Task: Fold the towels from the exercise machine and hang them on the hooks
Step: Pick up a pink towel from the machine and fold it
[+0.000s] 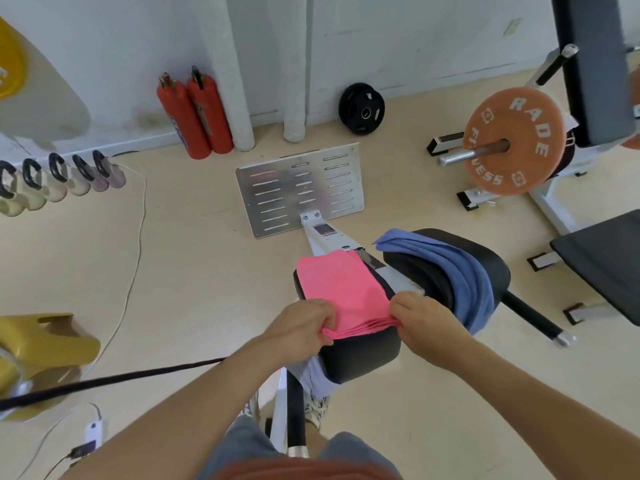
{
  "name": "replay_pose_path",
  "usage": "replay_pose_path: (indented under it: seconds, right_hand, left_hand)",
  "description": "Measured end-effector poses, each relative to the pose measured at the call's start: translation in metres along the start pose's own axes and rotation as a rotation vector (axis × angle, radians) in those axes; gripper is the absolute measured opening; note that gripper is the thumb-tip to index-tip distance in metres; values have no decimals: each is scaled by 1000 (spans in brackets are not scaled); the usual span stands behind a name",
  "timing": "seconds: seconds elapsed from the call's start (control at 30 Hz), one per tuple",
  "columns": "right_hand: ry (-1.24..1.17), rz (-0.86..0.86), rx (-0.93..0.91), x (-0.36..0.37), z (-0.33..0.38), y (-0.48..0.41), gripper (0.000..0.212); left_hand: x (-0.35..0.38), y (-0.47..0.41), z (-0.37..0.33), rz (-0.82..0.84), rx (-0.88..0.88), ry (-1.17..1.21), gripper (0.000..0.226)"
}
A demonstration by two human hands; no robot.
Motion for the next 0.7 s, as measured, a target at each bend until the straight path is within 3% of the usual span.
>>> replay_pose_path:
  seconds: [0.2, 0.37, 0.47, 0.53, 0.6, 0.7]
  right_hand:
    - [104, -4, -87, 2, 5, 23, 29]
    - [158, 64, -14, 23, 5, 46, 34]
    - [144, 89, 83, 30, 0, 54, 38]
    - [111, 108, 169, 34, -6, 55, 39]
    - [19, 105, 277, 37, -12, 56, 44]
    - [-204, -51, 553, 37, -17, 51, 32]
  left_hand:
    - [24, 17, -11, -1, 92, -111, 9]
    - [62, 25, -33, 115, 370, -232, 14]
    - [77, 19, -33, 249, 284, -240, 9]
    - [78, 9, -31, 393, 156, -131, 19]
    - [65, -14, -31, 322, 26, 77, 30]
    - [29, -67, -20, -42, -119, 193, 36]
Point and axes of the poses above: each hand's wrist, its own y-axis away from the middle knuckle, its own x-axis out of the palm, z = x × y, the point moved 5 cm from there along -y, towards the middle knuckle, and after that the axes turned 13 degrees about -z, right-handed, at the moved point
